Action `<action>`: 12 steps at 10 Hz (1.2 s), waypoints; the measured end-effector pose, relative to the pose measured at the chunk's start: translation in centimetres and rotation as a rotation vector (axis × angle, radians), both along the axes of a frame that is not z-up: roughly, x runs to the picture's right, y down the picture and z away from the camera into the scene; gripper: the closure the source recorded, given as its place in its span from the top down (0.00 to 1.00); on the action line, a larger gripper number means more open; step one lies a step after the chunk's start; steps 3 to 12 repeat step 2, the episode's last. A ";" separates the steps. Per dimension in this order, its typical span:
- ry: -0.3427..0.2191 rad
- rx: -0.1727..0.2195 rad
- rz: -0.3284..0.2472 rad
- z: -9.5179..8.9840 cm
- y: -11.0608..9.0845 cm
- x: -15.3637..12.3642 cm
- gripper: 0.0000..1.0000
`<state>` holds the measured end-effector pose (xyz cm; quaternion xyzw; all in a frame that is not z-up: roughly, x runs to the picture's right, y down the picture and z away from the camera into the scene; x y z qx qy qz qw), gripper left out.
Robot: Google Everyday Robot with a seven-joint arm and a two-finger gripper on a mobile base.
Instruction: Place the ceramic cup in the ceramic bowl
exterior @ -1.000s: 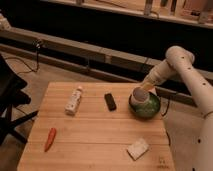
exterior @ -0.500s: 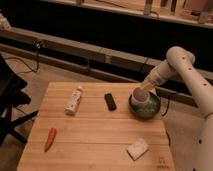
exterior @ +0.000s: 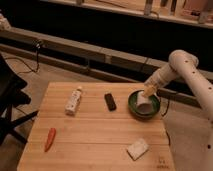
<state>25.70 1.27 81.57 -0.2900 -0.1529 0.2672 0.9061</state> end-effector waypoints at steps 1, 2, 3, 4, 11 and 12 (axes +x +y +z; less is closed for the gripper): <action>0.002 0.014 0.018 -0.2 -0.2 0.2 0.78; -0.012 0.011 0.001 0.0 -0.3 0.0 0.69; -0.012 0.011 0.001 0.0 -0.3 0.0 0.69; -0.012 0.011 0.001 0.0 -0.3 0.0 0.69; -0.012 0.011 0.001 0.0 -0.3 0.0 0.69; -0.012 0.011 0.001 0.0 -0.3 0.0 0.69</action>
